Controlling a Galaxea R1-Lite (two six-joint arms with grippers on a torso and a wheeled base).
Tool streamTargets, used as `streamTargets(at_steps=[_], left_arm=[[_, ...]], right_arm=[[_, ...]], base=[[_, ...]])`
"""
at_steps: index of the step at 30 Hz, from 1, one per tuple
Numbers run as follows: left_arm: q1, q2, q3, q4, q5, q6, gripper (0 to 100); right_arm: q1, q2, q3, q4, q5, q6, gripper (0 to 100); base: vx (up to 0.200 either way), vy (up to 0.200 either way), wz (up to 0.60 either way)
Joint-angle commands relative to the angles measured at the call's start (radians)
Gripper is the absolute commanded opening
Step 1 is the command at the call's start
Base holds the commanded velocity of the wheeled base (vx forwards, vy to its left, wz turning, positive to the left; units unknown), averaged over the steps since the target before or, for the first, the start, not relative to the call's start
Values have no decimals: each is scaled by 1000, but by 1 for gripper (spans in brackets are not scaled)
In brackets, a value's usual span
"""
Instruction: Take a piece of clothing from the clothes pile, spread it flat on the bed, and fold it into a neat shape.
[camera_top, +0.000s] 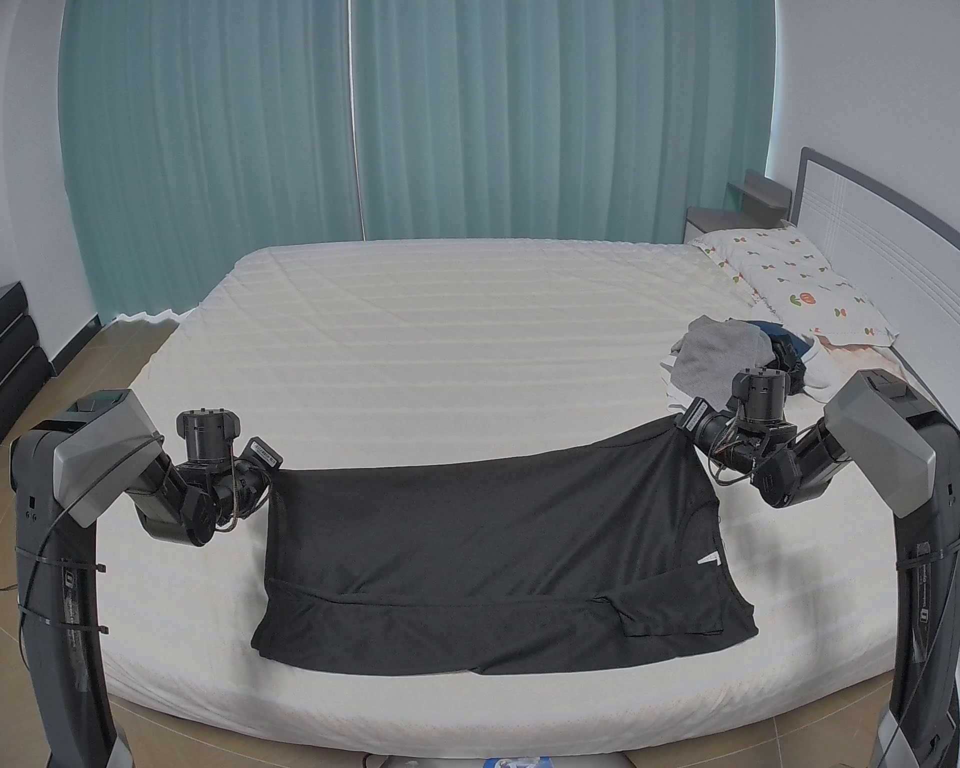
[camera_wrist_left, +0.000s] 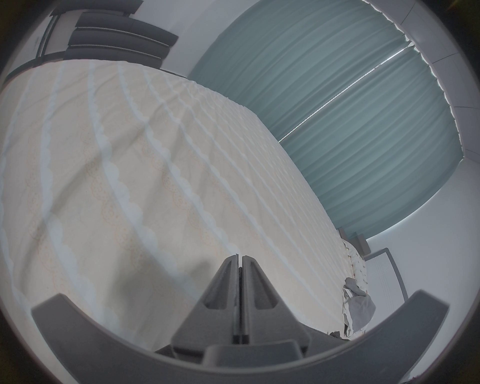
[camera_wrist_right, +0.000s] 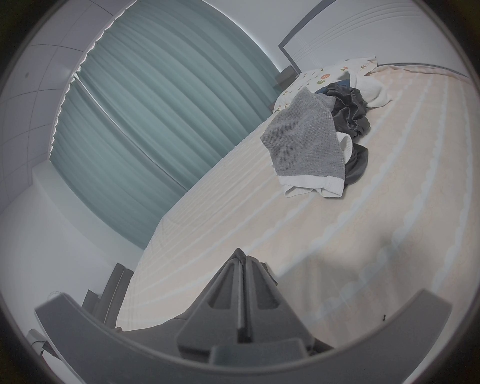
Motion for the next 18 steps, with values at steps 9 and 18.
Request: streamTargets(at_steps=[9, 18], left_arm=[[26, 6, 4, -4, -36, -2, 0], [29, -48, 69, -7, -82, 1, 0]], right_arm=[[-19, 15, 37, -25, 17, 5, 0], [-47, -34, 129, -45, 99, -3, 0]], base=[[0, 0, 0], [0, 0, 0]])
